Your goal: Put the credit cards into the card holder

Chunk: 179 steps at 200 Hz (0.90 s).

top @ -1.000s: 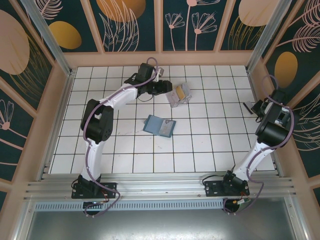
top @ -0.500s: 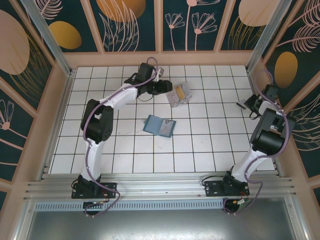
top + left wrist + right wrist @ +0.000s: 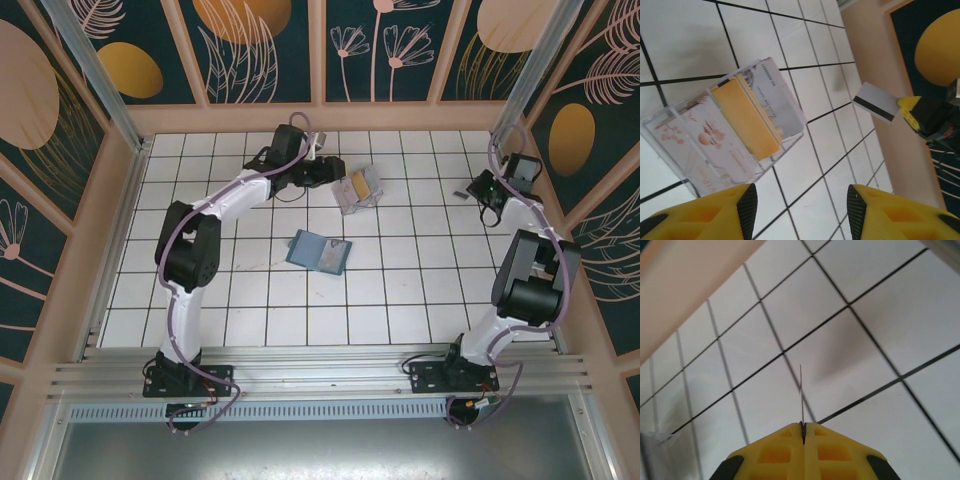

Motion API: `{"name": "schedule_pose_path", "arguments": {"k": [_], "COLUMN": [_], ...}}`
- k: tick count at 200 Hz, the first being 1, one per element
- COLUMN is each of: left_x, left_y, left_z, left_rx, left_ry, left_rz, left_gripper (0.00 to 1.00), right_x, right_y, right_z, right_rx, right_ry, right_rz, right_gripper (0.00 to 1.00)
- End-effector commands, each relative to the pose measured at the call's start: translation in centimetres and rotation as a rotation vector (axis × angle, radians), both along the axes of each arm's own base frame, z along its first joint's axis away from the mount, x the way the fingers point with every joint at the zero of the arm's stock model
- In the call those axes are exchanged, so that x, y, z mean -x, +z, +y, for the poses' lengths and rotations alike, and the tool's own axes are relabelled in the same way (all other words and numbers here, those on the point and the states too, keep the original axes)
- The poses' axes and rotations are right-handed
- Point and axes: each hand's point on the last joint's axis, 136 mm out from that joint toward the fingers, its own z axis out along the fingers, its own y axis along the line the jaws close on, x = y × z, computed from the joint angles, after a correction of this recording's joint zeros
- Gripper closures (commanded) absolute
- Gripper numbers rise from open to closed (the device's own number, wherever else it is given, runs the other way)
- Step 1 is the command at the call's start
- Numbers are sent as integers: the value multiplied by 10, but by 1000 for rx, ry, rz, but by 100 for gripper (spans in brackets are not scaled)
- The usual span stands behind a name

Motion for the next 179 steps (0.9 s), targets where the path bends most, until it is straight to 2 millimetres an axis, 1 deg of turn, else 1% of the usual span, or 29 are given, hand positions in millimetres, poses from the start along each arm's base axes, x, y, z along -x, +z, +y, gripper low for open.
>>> {"name": "schedule_pose_path", "arguments": {"k": [1, 18, 47, 61, 76, 96, 115, 133, 156, 179], "left_x": [2, 3, 5, 5, 6, 7, 9, 10, 10, 10], "left_y": [36, 45, 60, 64, 69, 72, 77, 81, 85, 84], "left_z": [-3, -5, -9, -9, -7, -3, -1, 0, -1, -1], "left_rx": [121, 175, 295, 343, 392, 454, 550, 613, 627, 628], "left_ry": [-14, -14, -8, 5, 26, 58, 75, 76, 72, 70], "left_rz": [-48, -49, -39, -30, -29, -16, 8, 29, 25, 29], "left_gripper": [46, 45, 44, 44, 44, 44, 45, 45, 45, 46], "right_x": [-5, -5, -1, 4, 8, 13, 16, 14, 12, 12], "right_y": [53, 70, 104, 119, 129, 140, 143, 141, 139, 135], "right_z": [28, 48, 96, 127, 161, 200, 232, 258, 281, 293], "right_rx": [-77, -108, -170, -236, -283, -323, -368, -410, -441, -473], "right_ry": [80, 132, 251, 324, 401, 468, 515, 567, 617, 643], "right_rz": [-147, -183, -268, -325, -363, -412, -447, -446, -438, -429], "right_gripper": [100, 100, 100, 100, 100, 100, 100, 100, 100, 100]}}
